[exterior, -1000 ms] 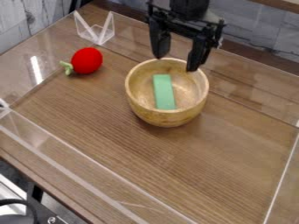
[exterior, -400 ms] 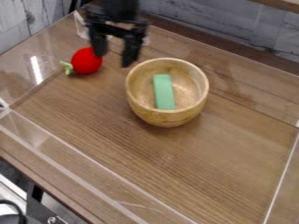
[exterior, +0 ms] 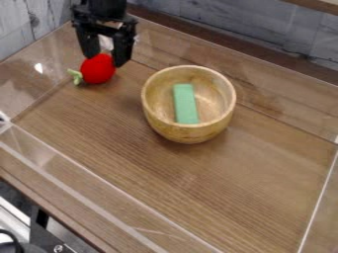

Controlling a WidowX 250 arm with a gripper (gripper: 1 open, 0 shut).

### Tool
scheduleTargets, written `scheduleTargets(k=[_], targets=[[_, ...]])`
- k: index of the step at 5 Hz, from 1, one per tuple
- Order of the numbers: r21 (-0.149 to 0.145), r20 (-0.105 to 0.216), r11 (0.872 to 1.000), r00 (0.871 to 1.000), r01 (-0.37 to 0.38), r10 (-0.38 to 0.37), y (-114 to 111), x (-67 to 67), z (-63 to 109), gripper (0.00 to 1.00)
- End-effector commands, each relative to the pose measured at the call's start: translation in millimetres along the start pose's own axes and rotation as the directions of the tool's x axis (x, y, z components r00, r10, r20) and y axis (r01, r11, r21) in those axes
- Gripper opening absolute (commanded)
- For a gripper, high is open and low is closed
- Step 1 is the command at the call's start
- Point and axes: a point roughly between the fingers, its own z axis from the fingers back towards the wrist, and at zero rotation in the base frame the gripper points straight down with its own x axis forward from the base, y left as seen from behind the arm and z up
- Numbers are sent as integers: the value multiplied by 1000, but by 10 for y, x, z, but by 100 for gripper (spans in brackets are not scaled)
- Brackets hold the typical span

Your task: Move the red fruit to the right side of the table

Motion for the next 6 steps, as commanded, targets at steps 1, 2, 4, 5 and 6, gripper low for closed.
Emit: scheduleTargets(k=[1, 2, 4, 5, 6], targets=[[25, 64, 1000, 998, -18, 16, 147, 158, 119, 100], [22, 63, 999, 997, -35, 33, 240, 227, 58, 100], [12, 55, 998, 997, -54, 53, 358, 314, -63, 100], [5, 50, 998, 997, -59, 58, 391, 339, -112, 100], [-3, 45, 998, 997, -65, 65, 410, 350, -157, 100]])
